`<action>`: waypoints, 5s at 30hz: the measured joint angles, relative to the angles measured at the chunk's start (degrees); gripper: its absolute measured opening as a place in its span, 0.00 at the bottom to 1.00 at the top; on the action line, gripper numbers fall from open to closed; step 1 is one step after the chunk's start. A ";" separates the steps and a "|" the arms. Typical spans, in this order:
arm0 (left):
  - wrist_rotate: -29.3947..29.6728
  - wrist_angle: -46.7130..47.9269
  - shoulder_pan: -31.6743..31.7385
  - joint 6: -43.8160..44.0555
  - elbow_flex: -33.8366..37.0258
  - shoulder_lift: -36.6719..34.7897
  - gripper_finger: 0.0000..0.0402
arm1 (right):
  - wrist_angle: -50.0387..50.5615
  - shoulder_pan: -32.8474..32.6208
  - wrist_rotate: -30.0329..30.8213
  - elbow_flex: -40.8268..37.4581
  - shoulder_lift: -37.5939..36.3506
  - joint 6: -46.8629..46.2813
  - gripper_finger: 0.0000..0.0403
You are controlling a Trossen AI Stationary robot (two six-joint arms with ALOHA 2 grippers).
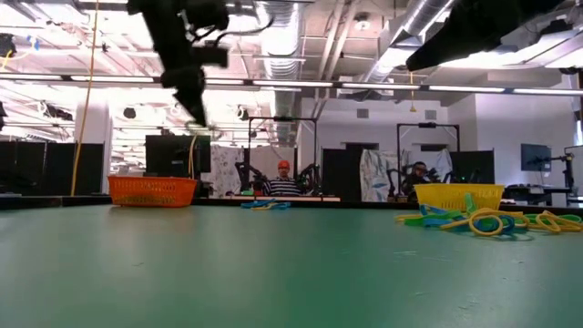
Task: Sort rubber bands into baskets
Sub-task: Put the green rubber band into the orange bin, then put the blue rubber band into the red bin
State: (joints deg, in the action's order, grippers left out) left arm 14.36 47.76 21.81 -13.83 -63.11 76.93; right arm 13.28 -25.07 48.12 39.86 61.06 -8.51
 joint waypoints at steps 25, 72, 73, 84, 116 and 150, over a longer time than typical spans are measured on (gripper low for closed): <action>-11.70 -12.53 29.73 1.32 16.21 -4.71 0.00 | -0.48 0.78 -0.24 0.00 0.11 0.00 0.55; -19.00 -37.07 15.95 11.00 14.54 11.14 0.32 | -0.46 0.74 -0.55 -0.02 0.09 -0.46 0.55; -18.98 -37.32 15.95 11.33 13.87 12.70 0.32 | -0.46 0.74 -0.90 -0.02 0.09 -0.46 0.55; -20.57 -37.52 11.35 10.62 8.00 21.75 0.32 | -0.24 0.92 -1.72 -0.04 0.10 -0.20 0.55; -12.30 -38.13 12.60 21.42 -0.20 32.06 0.25 | -0.22 1.06 -3.03 -0.04 0.11 -0.22 0.55; -23.70 -30.06 0.33 11.46 -0.18 11.42 0.00 | -18.39 4.24 -5.07 -0.04 11.72 10.48 0.55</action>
State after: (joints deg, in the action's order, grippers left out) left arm -9.33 17.70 22.14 -2.37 -63.29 88.35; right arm -5.11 -20.83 43.05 39.81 72.78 1.97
